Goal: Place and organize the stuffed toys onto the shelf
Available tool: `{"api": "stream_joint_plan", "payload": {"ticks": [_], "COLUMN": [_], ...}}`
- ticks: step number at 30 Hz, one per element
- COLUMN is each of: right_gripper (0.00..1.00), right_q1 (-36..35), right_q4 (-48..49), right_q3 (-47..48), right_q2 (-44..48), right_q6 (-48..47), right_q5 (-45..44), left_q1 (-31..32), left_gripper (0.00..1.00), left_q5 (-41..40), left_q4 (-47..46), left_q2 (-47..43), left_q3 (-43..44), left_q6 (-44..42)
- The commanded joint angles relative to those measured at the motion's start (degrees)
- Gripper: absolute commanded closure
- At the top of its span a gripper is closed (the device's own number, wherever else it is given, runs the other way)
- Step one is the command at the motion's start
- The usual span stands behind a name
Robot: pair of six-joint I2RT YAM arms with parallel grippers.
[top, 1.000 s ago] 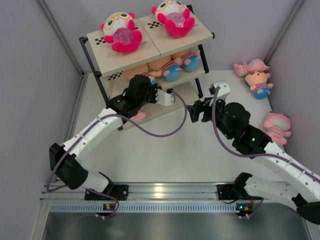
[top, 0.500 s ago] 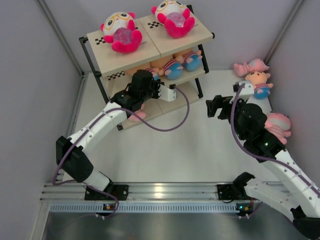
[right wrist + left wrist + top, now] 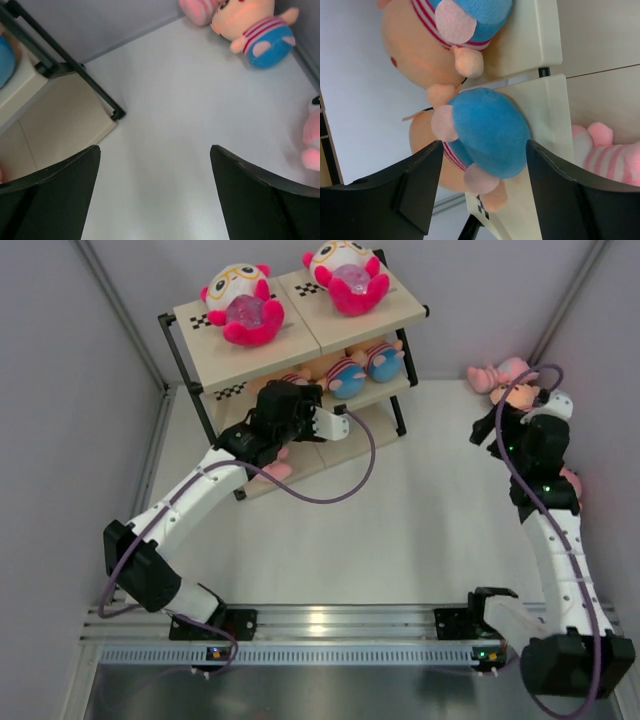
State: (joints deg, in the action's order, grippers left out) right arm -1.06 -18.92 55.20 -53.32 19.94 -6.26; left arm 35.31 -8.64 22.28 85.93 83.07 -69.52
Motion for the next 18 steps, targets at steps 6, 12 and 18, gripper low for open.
{"api": "stream_joint_plan", "payload": {"ticks": [6,12,18], "right_gripper": [0.19,0.22,0.24], "right_q1": [25.58,25.85,25.84], "right_q4": [10.57,7.85,2.32], "right_q3": [11.91,27.82,43.55], "right_q2": [-27.33,-46.94,-64.35], "right_q6": [15.12,15.91,12.33], "right_q5": [18.05,11.89,8.29], "left_q1": [4.76,7.58,7.93], "left_gripper": [0.18,0.14,0.12], "left_q5": [-5.93,-8.5,-1.82], "left_q4": [4.41,13.65,27.36], "left_q2": [-10.08,-12.89,-13.33], "left_q3": [-4.4,-3.53,1.83], "left_q6": [12.55,22.74,30.66]}}
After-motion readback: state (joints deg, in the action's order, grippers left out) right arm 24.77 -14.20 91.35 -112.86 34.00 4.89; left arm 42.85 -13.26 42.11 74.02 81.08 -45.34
